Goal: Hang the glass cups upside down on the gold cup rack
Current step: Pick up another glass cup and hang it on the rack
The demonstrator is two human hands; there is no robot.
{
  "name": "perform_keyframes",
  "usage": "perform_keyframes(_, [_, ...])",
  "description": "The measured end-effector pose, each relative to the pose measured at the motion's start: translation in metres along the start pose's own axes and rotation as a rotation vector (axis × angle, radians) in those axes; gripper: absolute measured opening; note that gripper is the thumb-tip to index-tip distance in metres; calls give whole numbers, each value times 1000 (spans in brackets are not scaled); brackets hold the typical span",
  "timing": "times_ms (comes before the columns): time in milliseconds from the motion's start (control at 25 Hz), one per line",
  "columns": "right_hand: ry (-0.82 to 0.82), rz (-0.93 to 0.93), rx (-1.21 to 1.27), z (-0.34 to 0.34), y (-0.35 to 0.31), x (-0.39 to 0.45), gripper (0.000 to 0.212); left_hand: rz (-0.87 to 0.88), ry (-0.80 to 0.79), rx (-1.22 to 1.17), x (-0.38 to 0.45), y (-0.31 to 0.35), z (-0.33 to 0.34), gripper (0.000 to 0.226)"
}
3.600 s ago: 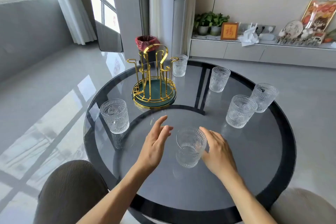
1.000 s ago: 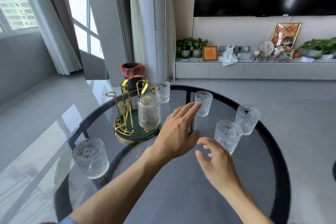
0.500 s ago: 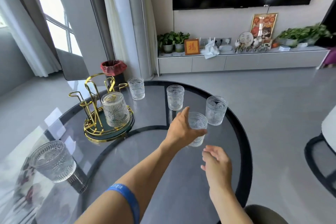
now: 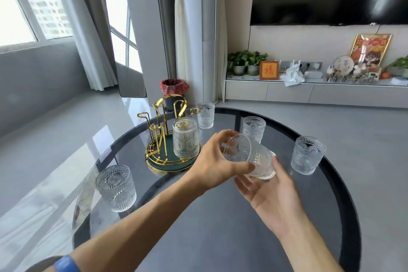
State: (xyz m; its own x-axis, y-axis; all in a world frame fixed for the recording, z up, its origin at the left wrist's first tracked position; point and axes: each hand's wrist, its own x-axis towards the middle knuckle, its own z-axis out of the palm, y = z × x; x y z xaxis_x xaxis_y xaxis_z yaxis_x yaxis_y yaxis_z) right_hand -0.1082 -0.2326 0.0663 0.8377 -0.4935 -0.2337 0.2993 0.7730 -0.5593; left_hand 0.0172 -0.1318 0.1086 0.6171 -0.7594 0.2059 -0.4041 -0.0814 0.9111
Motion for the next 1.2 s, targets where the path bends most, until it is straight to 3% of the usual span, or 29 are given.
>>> perform_keyframes(120, [13,4,-66,52,1,23,54,59,-18,36,6,4,-51,82])
perform_keyframes(240, [91,-84,-188,96,-12,54,54,40,-13,28,28,4,-102,69])
perform_keyframes(280, [112,-138,-239,109,-17,64,52,60,57,118,39,1,-118,66])
perform_keyframes(360, [173,-299,-449,132,-23,88,47,170,182,590,67,-12,-151,65])
perform_keyframes(400, [189,-389,-584,142,-26,99,46,217,179,815,80,-17,-164,66])
perform_keyframes(480, [169,-549,-829,156,-29,120,43,191,49,1008,101,-32,-181,70])
perform_keyframes(560, [126,-622,-983,160,-33,139,43,203,-30,988,111,-46,-186,71])
perform_keyframes(680, [75,-661,-1179,157,-32,166,46,287,16,890,113,-58,-187,70])
perform_keyframes(840, [-23,-699,-1429,143,-22,187,49,257,-15,804,112,-56,-188,67])
perform_keyframes(1080, [-174,-605,-1879,132,-5,202,55,260,-37,805,112,-56,-188,61])
perform_keyframes(1200, [-230,-569,-1949,124,2,207,56,248,-41,806,113,-57,-189,66])
